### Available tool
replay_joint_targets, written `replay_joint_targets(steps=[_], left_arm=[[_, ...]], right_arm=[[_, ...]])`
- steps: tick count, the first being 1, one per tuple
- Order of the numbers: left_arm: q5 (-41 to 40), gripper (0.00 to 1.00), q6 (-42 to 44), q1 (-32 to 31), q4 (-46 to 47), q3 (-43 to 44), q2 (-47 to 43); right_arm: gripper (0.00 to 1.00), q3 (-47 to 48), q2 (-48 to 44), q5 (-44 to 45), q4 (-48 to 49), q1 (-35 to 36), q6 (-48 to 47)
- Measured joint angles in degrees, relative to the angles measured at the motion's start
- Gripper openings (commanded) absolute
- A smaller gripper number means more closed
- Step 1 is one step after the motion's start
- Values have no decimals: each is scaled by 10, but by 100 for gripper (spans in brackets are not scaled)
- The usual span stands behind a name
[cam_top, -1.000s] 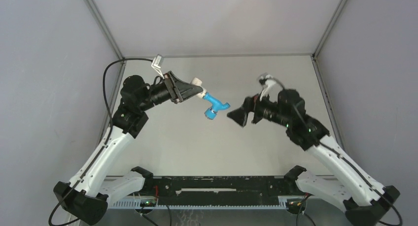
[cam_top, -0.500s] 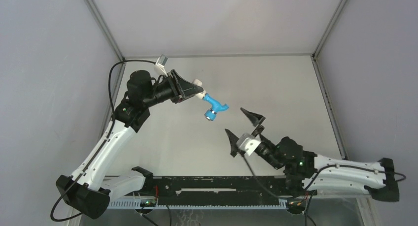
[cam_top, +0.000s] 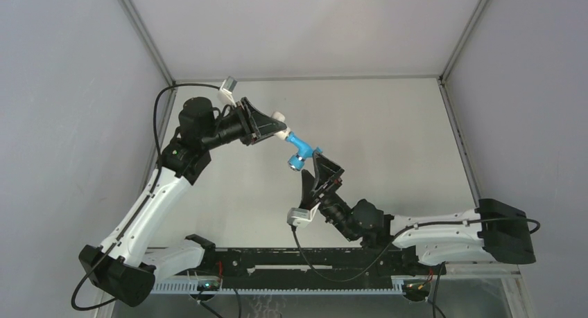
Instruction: Install the water faucets
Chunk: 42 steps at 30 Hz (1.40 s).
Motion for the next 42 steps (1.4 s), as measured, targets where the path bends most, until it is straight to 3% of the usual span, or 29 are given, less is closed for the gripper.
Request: replay_joint_targets(steps=[6,11,17,19,21,26,29,36,42], left_arm=[[13,0,0,0,0,0,2],[19,0,2,1,-4,0,4],[22,0,3,5,-3,0,7],[24,0,6,7,-1,0,8],[27,0,7,8,5,0,8],[54,0,-6,7,69,1,2],[64,0,-10,4,102,-1,-2],[81,0,-9,3,203,-44,-14],[82,0,7,3,291,-100,-42]], right_arm=[[83,0,68,-12,62,-32,-47],[56,11,105,-23,101,-58,-58],[33,24,113,-26,132,-60,-49],[26,33,99,-26,103,-60,-11],[19,50,62,-34,28,-62,60],[19,115,-65,-162,-203,-129,369],[18,133,-99,-247,-256,-176,518],[16,153,-102,-530,-282,-341,887],[16,156,-23,-749,-180,-441,1208]])
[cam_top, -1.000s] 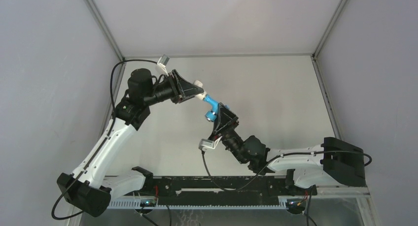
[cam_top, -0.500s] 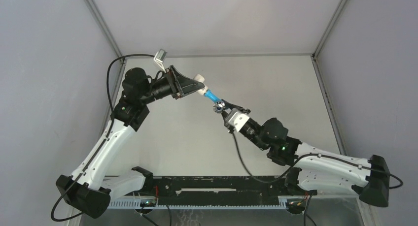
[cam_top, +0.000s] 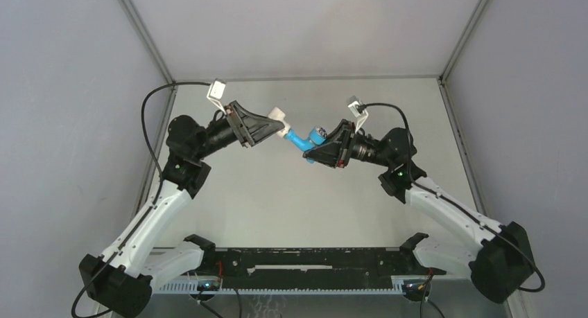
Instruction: Install the water faucets
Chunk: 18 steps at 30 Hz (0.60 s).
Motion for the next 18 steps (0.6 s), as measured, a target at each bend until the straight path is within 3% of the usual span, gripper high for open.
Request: replay_joint_targets(steps=[3,5,8,11,13,18], left_arm=[[-5,0,8,2,50,-34,-24],[-11,0,14,3,77,-52,-41],[-14,0,28,3,102,-71,-58],[-8,0,52,-4,112,-79,-60],[-8,0,62,-8,109,-82,-59],[-20,0,75,-9,90,-82,-59]], right_arm=[[17,14,56,-91,76,-29,144],[23,29,99,-143,133,-41,234],[63,40,146,-194,207,-52,349],[90,37,165,-213,219,-58,433],[98,27,164,-220,206,-65,455],[100,19,104,-190,30,-101,383]])
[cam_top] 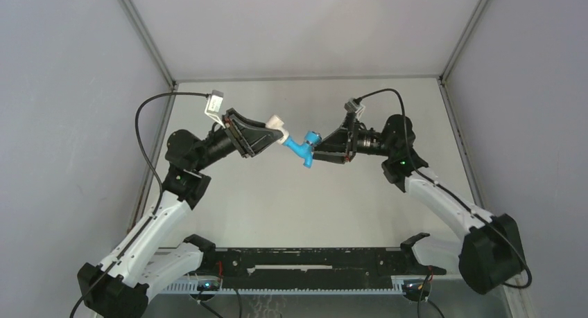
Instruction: Install the water faucets
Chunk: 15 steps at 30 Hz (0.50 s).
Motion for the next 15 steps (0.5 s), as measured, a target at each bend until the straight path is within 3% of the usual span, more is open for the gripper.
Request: replay_joint_targets(steps=[5,8,11,15], left_arm=[[-30,0,2,0,-77,12,7],[-55,0,-8,0,-156,54,32],[-84,0,-23,0,-232,100,55],[-130,0,-45,0,-321,140,72]], right_arm=[[100,27,-100,105,-254,-21,-174],[100,58,-157,242,-379,14,-319],[100,63,-217,428,-426,158,-497],[100,45,-252,643,-403,362,-740]])
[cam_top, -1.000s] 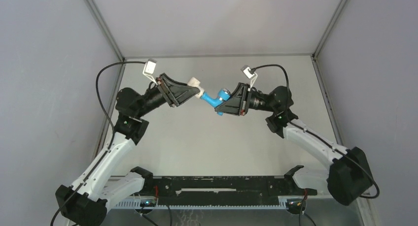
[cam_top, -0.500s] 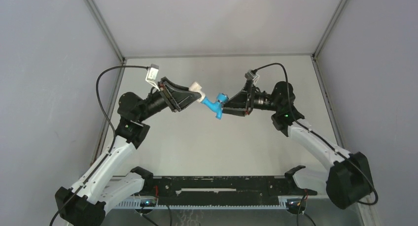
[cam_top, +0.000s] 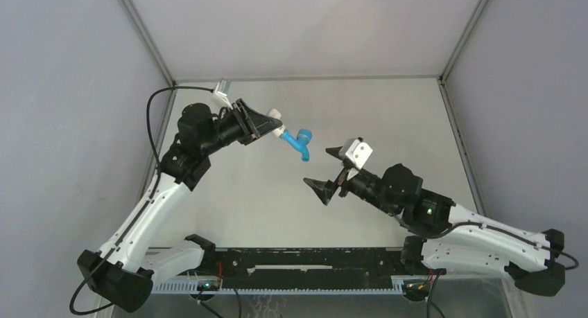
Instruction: Install the water faucets
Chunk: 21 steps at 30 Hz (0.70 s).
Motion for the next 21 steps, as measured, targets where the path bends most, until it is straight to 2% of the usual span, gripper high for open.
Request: replay_joint_targets(steps=[5,10,15,19,21], left_arm=[[-23,0,-24,0,-63,12,15],[-30,0,-37,0,-90,12,20],[-30,0,-38,0,-92,12,20],[-29,0,-38,0,-93,12,20],[-29,0,-38,0,-93,12,20]], right_arm=[[100,-35,53,198,113,99,-245],[98,-76,163,292,225,126,-414],[81,-90,240,332,339,128,-521],[60,-90,289,349,440,121,-577],[50,-90,297,351,456,116,-585]])
